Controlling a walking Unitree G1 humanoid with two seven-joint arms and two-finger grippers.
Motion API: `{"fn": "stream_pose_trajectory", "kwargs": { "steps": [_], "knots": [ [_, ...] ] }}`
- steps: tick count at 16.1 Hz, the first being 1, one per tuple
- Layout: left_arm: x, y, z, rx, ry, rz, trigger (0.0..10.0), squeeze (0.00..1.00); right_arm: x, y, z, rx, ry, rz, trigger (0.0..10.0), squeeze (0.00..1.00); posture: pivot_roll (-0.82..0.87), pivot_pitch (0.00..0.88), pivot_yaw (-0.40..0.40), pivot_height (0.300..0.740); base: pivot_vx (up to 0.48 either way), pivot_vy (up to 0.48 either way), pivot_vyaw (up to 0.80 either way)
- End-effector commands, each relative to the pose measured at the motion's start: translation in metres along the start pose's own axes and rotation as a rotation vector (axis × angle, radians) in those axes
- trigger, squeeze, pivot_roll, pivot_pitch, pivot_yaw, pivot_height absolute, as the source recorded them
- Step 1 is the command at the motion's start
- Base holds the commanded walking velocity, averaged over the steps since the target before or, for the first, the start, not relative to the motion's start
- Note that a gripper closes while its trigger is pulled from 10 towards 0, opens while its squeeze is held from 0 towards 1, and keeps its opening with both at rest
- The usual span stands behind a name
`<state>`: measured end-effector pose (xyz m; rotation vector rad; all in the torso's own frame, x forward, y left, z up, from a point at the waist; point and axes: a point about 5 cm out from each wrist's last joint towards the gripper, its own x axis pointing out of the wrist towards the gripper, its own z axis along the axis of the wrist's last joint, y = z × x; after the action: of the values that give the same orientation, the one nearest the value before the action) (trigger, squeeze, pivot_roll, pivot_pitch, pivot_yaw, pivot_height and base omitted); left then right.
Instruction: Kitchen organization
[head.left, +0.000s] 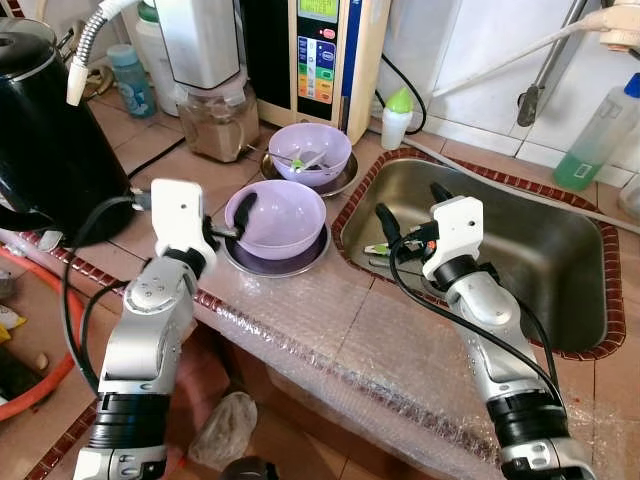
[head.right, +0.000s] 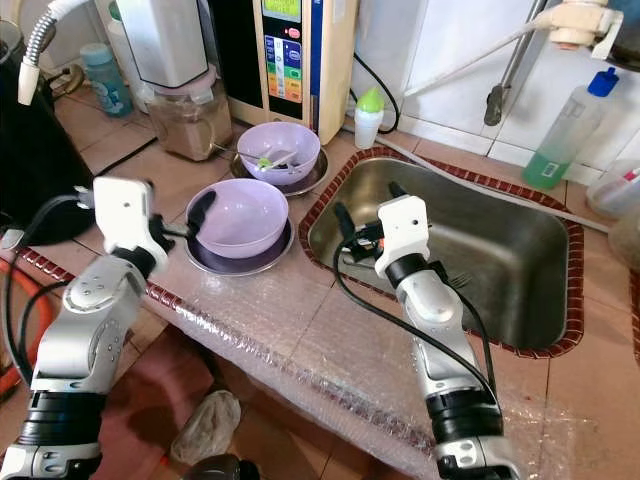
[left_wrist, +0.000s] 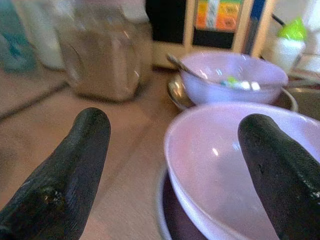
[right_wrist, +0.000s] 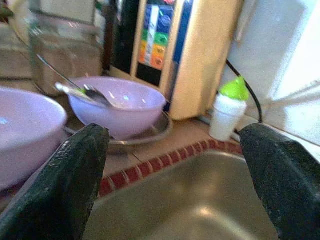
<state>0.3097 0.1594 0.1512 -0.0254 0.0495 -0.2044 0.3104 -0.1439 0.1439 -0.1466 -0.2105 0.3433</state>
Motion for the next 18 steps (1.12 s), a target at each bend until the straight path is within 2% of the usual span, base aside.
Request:
{"fn": "stream_pose_trajectory", "kwargs": {
  "steps": [1, 2, 3, 4, 5, 7, 9, 10, 15, 16, 18],
  "knots": [
    [0.006, -0.003, 0.003, -0.043, 0.032, -0.032, 10.0, 0.00, -0.002, 0.006, 0.005, 0.010, -0.010, 0.041, 10.0, 0.00, -0.04, 0.000, 0.007, 0.740, 0.000, 0.000, 0.00],
    [0.008, -0.004, 0.000, -0.071, 0.071, -0.041, 10.0, 0.00, -0.004, 0.009, 0.006, -0.001, -0.007, 0.055, 10.0, 0.00, -0.04, 0.000, 0.009, 0.740, 0.000, 0.000, 0.00],
    [0.010, -0.005, -0.005, -0.120, 0.123, -0.046, 4.1, 0.00, -0.006, 0.009, 0.004, -0.006, 0.002, 0.052, 10.0, 0.00, -0.04, 0.000, 0.014, 0.740, 0.000, 0.000, 0.00],
    [0.011, -0.005, -0.005, -0.149, 0.131, -0.048, 1.2, 0.00, -0.007, 0.009, 0.004, -0.002, 0.007, 0.044, 10.0, 0.00, -0.04, 0.000, 0.015, 0.740, 0.000, 0.000, 0.00],
    [0.012, -0.007, -0.004, -0.205, 0.146, -0.063, 0.0, 0.00, -0.007, 0.010, 0.005, 0.002, 0.008, 0.042, 10.0, 0.00, -0.05, 0.000, 0.020, 0.740, 0.000, 0.000, 0.00],
    [0.013, -0.008, -0.004, -0.256, 0.167, -0.067, 0.0, 0.00, -0.008, 0.011, 0.006, 0.003, 0.015, 0.055, 10.0, 0.00, -0.05, 0.000, 0.021, 0.740, 0.000, 0.000, 0.00],
    [0.013, -0.004, -0.007, -0.306, 0.206, -0.055, 0.0, 0.00, -0.009, 0.017, 0.008, 0.014, 0.016, 0.125, 10.0, 0.00, -0.05, 0.000, 0.024, 0.740, 0.000, 0.000, 0.00],
    [0.012, -0.002, -0.007, -0.323, 0.220, -0.057, 0.0, 0.00, -0.010, 0.021, 0.012, 0.039, 0.008, 0.200, 10.0, 0.00, -0.05, 0.000, 0.024, 0.740, 0.000, 0.000, 0.00],
    [0.012, 0.002, -0.007, -0.330, 0.230, -0.033, 0.0, 0.00, -0.020, 0.027, 0.014, 0.146, 0.048, 0.423, 10.0, 0.00, -0.05, 0.000, 0.023, 0.740, 0.000, 0.000, 0.00],
    [0.012, 0.002, -0.008, -0.332, 0.235, -0.035, 0.0, 0.00, -0.024, 0.030, 0.012, 0.139, 0.073, 0.482, 10.0, 0.00, -0.05, 0.000, 0.021, 0.740, 0.000, 0.000, 0.00],
    [0.011, 0.002, -0.008, -0.329, 0.239, -0.038, 0.0, 0.00, -0.027, 0.032, 0.009, 0.144, 0.106, 0.509, 10.0, 0.00, -0.05, 0.000, 0.019, 0.740, 0.000, 0.000, 0.00]
  ]
}}
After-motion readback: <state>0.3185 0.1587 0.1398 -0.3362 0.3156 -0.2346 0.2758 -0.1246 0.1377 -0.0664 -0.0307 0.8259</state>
